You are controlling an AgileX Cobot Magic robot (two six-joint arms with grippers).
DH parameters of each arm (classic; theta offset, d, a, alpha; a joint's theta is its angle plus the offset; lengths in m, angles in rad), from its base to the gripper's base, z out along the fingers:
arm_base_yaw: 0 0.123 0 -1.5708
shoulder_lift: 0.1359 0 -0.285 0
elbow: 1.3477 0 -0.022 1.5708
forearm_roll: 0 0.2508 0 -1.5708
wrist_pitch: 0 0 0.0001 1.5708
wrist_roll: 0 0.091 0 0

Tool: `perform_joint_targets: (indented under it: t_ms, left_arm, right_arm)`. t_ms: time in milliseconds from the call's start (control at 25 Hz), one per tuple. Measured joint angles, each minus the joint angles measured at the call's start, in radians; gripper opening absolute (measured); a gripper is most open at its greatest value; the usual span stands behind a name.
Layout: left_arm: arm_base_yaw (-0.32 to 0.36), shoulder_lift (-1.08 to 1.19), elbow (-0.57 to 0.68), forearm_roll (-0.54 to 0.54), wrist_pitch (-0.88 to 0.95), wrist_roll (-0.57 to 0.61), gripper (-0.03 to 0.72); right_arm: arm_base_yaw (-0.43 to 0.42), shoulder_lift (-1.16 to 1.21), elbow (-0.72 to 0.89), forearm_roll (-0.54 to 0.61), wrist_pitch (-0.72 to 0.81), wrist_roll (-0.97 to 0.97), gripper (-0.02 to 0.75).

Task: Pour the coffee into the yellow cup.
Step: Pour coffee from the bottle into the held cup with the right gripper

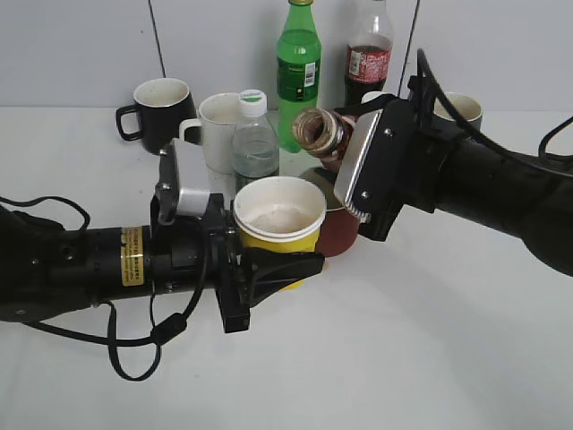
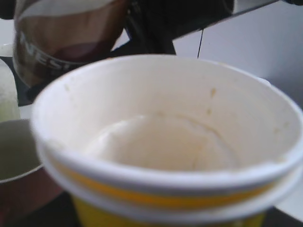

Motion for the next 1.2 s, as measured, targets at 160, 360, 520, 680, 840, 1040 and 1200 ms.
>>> perform_joint_targets:
  t_ms: [160, 360, 520, 680, 840, 1040, 1200]
  left_arm:
    - [-0.001, 0.000, -0.025, 0.012, 0.000, 0.000, 0.377]
    - [-0.001, -0.002, -0.035, 0.031, 0.000, 0.000, 0.377]
    - [-0.001, -0.003, -0.036, 0.082, 0.000, 0.000, 0.377]
    - [-0.001, -0.003, -0.036, 0.124, 0.000, 0.000, 0.377]
    - [-0.001, -0.003, -0.036, 0.126, 0.000, 0.000, 0.377]
    - [-0.001, -0.003, -0.036, 0.127, 0.004, 0.000, 0.377]
    - [-0.001, -0.003, -0.036, 0.129, 0.007, 0.000, 0.377]
  right_arm:
    - [0.000, 0.000, -0.008, -0.001, -0.009, -0.116, 0.503]
    - [0.001, 0.000, -0.008, 0.005, -0.035, -0.213, 0.503]
    - [0.002, 0.000, -0.008, 0.007, -0.038, -0.279, 0.503]
    - [0.002, 0.000, -0.008, 0.016, -0.038, -0.328, 0.503]
    - [0.002, 0.000, -0.008, 0.021, -0.039, -0.376, 0.503]
    - [0.002, 0.000, -0.008, 0.026, -0.044, -0.425, 0.503]
    - [0.002, 0.000, -0.008, 0.027, -0.045, -0.461, 0.503]
